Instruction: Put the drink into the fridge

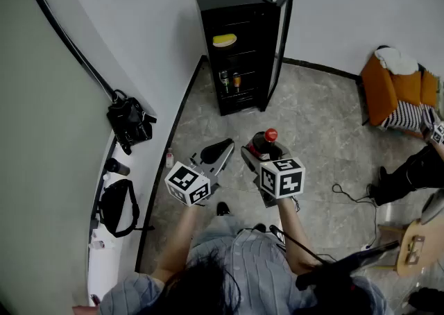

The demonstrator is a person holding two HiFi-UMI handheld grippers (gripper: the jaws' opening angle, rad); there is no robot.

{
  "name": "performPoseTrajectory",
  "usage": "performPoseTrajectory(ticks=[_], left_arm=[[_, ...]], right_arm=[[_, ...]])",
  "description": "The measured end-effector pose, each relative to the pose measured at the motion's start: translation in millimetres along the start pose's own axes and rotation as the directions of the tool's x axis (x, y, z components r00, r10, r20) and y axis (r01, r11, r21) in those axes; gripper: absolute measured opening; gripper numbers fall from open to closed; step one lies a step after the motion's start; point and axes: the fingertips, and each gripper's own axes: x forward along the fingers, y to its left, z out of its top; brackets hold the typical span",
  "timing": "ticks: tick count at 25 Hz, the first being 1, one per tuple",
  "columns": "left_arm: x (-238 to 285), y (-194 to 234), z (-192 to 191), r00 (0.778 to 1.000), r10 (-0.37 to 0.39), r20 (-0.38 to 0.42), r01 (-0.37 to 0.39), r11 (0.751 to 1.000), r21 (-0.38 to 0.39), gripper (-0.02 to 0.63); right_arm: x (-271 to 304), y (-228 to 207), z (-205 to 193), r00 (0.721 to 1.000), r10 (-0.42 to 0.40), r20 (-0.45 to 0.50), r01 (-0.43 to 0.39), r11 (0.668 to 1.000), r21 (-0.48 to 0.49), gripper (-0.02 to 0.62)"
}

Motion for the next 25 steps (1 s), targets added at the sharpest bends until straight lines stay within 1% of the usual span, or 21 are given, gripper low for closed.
performPoseTrajectory(ticks=[4, 7, 12, 15, 20, 25], left_arm=[[4.5, 6.0, -3.2, 1.0, -0.005, -0.009, 0.005, 1.0, -0.01, 0.011], [4.8, 12.9, -4.2, 1.0, -0.014, -0.018, 0.014, 1.0, -0.014, 0.011], [3.9, 28.6, -7.9, 0.999, -0.019, -0.047, 0.019, 1.0, 0.009, 0.011], [3.9, 40.5, -13.0, 0.998, -0.025, -0.062, 0.024, 1.0, -0.005, 0.011], [-3.3, 63.3, -15.8, 0.998, -0.03, -0.063, 0.029, 0.999, -0.025, 0.011], [-15.0, 87.0, -13.0, 0.998, -0.033, -0.049, 0.032, 0.999, -0.037, 0.011]], right_arm=[[4.1, -3.0, -0.3, 1.0, -0.004, -0.006, 0.004, 1.0, 0.001, 0.304], [10.5, -3.4, 0.2, 1.0, -0.008, -0.003, 0.008, 1.0, 0.022, 0.304], [23.9, -4.2, -0.4, 1.0, -0.017, -0.017, 0.018, 0.999, 0.043, 0.304], [34.2, -5.0, -0.6, 0.999, -0.029, -0.033, 0.03, 0.998, 0.05, 0.303], [54.4, -1.2, -1.1, 0.998, -0.048, -0.05, 0.051, 0.997, 0.055, 0.304], [74.9, 13.2, -1.3, 0.997, -0.056, -0.06, 0.06, 0.997, 0.058, 0.304]])
